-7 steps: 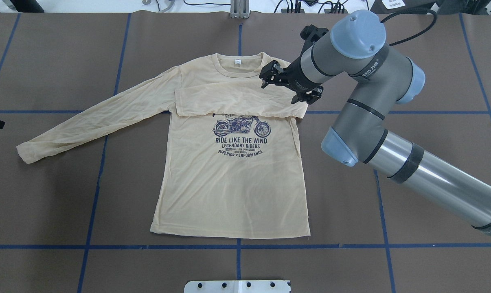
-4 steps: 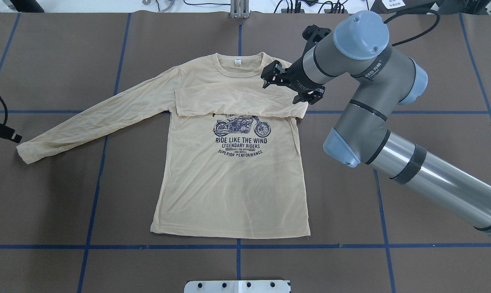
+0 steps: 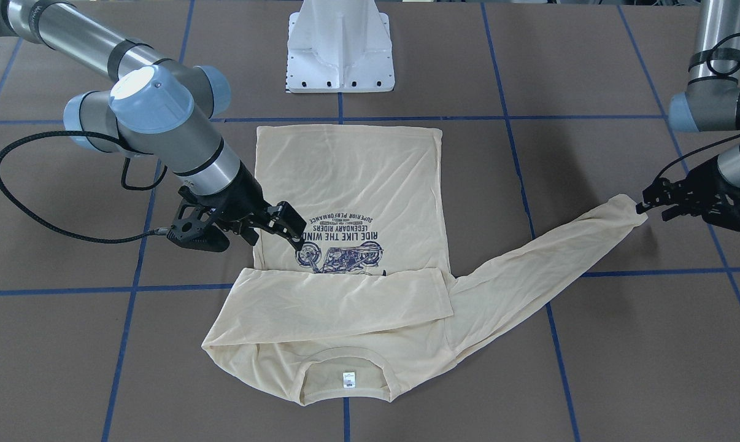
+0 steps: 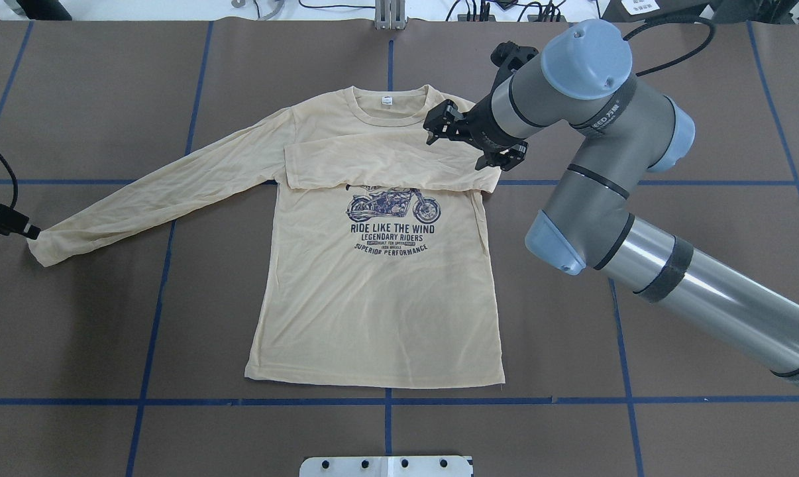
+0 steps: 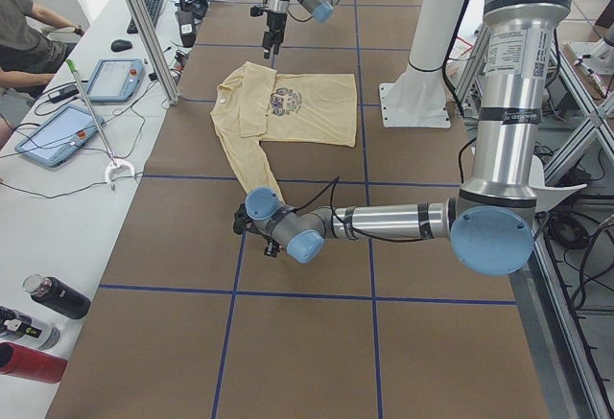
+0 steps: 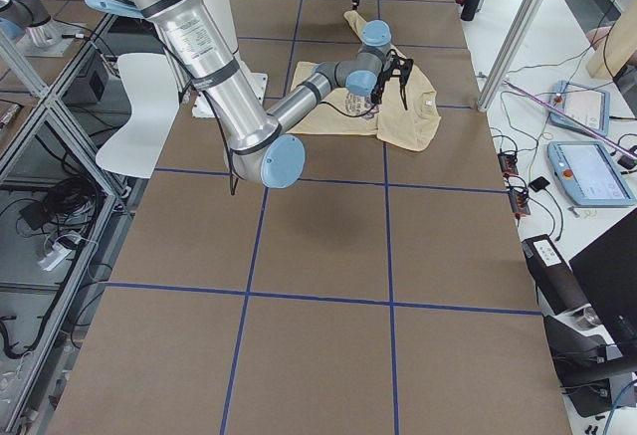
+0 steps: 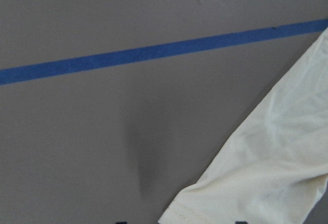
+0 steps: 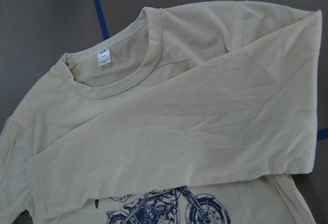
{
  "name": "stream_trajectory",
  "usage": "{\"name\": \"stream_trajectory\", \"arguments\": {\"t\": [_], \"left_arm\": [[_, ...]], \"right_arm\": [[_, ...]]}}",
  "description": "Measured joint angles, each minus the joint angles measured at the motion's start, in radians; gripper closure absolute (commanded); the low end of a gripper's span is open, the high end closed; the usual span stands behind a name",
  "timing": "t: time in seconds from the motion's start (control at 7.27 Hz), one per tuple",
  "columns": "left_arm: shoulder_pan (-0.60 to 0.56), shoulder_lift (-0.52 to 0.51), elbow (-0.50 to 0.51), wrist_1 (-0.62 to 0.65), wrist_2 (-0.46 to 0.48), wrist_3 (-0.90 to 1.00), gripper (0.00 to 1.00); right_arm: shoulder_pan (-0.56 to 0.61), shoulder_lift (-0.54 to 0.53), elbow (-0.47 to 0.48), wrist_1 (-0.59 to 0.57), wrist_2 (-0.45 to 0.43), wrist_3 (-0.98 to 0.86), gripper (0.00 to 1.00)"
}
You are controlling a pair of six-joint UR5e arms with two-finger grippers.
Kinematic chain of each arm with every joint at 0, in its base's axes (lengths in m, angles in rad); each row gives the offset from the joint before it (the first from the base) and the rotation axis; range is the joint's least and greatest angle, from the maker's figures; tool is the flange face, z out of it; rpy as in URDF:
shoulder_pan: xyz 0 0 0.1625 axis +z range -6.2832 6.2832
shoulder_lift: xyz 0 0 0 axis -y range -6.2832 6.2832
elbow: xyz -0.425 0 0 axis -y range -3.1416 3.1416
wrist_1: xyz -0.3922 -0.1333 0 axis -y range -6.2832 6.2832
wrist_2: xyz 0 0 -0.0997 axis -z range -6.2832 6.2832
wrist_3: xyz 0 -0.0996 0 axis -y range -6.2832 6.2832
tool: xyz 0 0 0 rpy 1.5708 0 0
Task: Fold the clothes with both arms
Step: 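Withdraw the right arm away from the shirt toward its side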
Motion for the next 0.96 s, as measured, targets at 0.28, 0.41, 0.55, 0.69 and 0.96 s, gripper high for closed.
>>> {"name": "stream_trajectory", "arguments": {"t": [0.28,0.41,0.55,0.69,0.96], "left_arm": [[0.001,-0.014,0.017,-0.003,0.003,0.0,0.36],[0.001,-0.016,0.021,-0.006,0.003,0.0,0.36],[0.002,-0.017,0.023,-0.007,0.001,-0.001,0.36],[0.005,-0.017,0.024,-0.008,0.001,-0.001,0.39],[0.02,-0.017,0.026,-0.008,0.001,-0.001,0.4]], "right_arm": [[-0.021,0.001,0.0,0.001,-0.037,0.0,0.02],[-0.025,0.001,0.0,0.001,-0.041,0.0,0.02],[-0.026,0.001,0.0,0.001,-0.042,-0.001,0.01],[-0.027,0.001,0.0,0.001,-0.042,-0.001,0.01],[-0.022,-0.001,0.003,0.0,-0.04,0.0,0.01]]}}
